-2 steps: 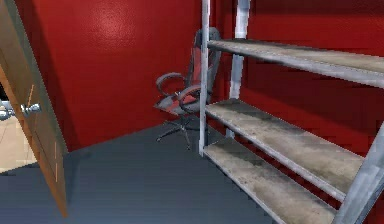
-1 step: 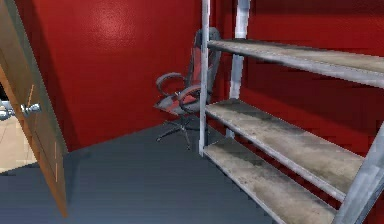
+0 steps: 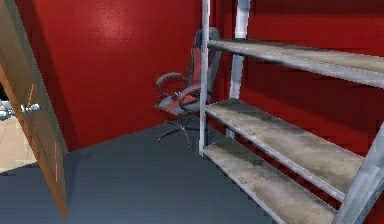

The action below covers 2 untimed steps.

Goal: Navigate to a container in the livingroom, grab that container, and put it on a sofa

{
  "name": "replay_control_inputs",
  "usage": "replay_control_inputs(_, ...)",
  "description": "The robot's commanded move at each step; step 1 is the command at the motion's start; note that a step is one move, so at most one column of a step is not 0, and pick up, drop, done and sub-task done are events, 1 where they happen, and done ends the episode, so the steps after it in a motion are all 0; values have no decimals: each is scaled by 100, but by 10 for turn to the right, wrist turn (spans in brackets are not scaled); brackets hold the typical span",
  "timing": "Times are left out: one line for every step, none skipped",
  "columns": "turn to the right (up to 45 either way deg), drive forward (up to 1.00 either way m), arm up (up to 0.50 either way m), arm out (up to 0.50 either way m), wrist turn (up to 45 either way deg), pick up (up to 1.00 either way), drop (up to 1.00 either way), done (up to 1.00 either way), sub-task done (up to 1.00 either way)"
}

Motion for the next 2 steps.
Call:
replay_control_inputs(0, 0, 20, 0, 0, 0, 0, 0, 0)
replay_control_inputs(0, 0, 0, 0, -450, 0, 0, 0, 0)
